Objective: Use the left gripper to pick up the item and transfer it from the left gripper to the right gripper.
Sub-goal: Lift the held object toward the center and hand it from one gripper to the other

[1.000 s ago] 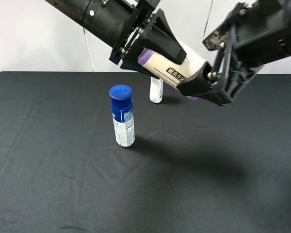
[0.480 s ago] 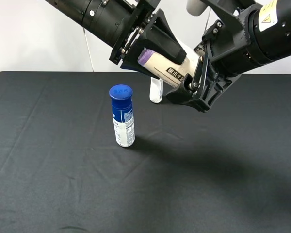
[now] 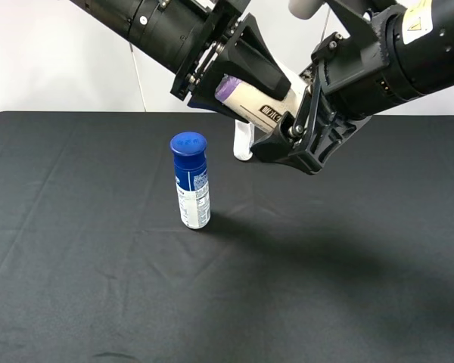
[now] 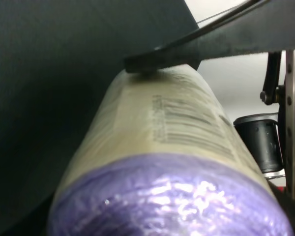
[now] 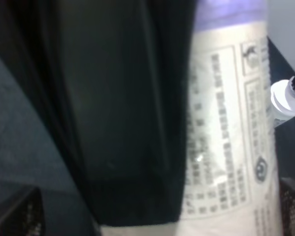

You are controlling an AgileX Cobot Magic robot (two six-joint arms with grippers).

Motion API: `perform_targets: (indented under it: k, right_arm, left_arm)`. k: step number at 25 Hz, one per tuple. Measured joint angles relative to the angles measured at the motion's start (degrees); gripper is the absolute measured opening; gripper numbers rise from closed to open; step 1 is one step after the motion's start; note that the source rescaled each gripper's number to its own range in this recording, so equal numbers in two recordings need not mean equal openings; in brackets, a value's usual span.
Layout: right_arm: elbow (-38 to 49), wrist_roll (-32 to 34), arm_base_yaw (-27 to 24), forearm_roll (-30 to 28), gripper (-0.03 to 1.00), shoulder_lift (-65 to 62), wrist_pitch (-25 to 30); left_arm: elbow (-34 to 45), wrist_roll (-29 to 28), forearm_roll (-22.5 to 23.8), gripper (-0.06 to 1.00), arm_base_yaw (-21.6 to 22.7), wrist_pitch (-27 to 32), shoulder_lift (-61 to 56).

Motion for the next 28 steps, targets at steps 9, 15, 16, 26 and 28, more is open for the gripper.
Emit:
perform_targets:
  k: [9, 15, 16, 26, 28]
  right_arm:
    - [0.00, -1.04, 0.00, 1.21, 1.00, 1.34, -1.06]
    - [0.00, -1.06, -0.05, 0.11, 0.00, 1.34, -1.04]
    - [0.00, -1.06, -0.05, -0.33, 0.01, 1.34, -1.14]
    - [-0.01, -1.06, -0.05, -1.02, 0.01, 1.34, -1.18]
    - [-0.01, -1.06, -0.05, -1.21, 0.01, 1.34, -1.18]
  left_arm:
    - [0.00, 0.11, 0.21, 0.00, 0.00, 0.00, 0.00]
    - [0.00, 0.11, 0.45, 0.00, 0.00, 1.19, 0.00]
    - [0.00, 0.05, 0.57, 0.00, 0.00, 1.32, 0.00]
    - [0.00, 0.28, 0.56, 0.00, 0.00, 1.01, 0.00]
    - [0.00, 0.28, 0.56, 0.00, 0.00, 0.79, 0.00]
